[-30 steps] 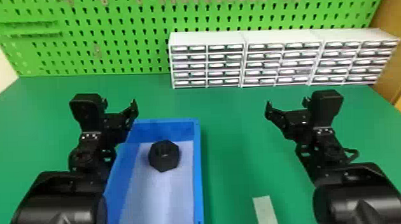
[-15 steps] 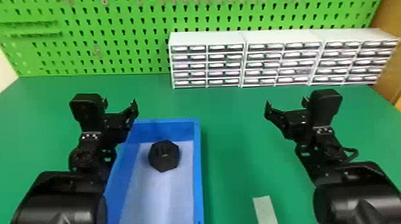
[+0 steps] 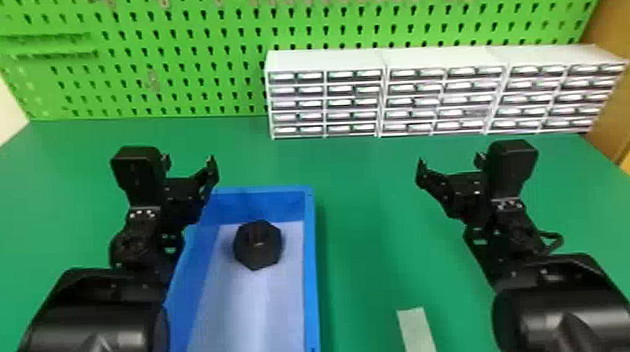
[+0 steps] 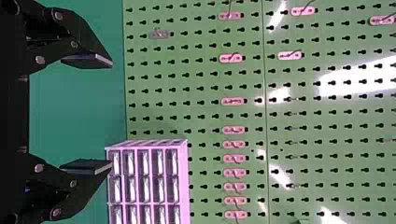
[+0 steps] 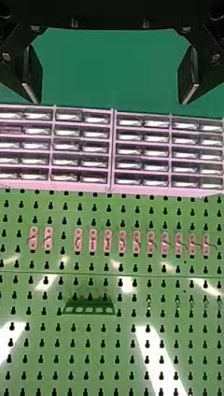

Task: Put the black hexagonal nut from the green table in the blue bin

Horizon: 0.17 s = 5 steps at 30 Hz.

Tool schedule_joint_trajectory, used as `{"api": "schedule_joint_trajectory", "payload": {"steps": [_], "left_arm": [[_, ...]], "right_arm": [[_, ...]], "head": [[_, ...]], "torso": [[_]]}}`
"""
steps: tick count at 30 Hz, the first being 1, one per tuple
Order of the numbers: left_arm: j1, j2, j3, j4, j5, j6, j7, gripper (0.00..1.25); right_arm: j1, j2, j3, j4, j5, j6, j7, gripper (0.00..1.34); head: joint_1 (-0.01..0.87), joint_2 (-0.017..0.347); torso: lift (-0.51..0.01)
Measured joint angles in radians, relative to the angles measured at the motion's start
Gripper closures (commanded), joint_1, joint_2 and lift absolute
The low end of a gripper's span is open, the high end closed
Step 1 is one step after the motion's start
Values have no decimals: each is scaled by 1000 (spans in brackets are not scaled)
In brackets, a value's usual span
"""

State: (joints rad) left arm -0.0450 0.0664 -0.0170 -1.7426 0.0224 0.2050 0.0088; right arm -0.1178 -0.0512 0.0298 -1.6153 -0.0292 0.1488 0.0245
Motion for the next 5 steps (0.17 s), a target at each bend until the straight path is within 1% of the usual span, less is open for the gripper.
{"api": "schedule_joint_trajectory", "payload": {"steps": [5], "left_arm": [[-1,0,-1,0,0,0,0,486]], "right_arm": [[-2,0,-1,0,0,0,0,194]], "head": [[686,51]], "torso": [[-96]]}}
